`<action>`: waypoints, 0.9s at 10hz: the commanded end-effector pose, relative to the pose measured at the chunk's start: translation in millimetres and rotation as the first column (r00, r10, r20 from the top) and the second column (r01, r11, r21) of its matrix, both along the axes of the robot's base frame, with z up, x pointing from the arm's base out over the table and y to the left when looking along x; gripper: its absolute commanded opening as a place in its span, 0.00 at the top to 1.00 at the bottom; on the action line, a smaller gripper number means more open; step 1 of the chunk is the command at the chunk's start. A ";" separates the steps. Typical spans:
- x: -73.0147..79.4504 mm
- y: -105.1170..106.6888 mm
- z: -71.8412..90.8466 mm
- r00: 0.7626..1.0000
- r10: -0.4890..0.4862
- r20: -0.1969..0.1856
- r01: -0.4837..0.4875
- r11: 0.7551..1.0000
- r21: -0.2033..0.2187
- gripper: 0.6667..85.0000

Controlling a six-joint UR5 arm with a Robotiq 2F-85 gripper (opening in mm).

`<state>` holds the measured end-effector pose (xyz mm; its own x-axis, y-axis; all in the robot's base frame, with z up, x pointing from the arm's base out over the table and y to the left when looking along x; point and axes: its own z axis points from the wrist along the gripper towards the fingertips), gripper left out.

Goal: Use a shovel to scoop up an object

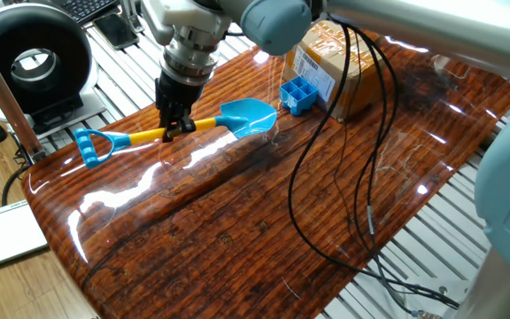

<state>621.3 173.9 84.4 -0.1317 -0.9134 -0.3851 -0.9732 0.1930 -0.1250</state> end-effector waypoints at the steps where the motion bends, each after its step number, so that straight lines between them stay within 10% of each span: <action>1: -1.3 -8.2 0.1 1.000 0.025 0.015 -0.025 0.999 0.032 0.99; 9: -9.0 -31.3 -2.6 1.000 0.027 0.015 -0.027 0.998 0.049 0.99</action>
<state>610.9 144.7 79.5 -0.0871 -0.9037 -0.4191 -0.9790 0.1554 -0.1317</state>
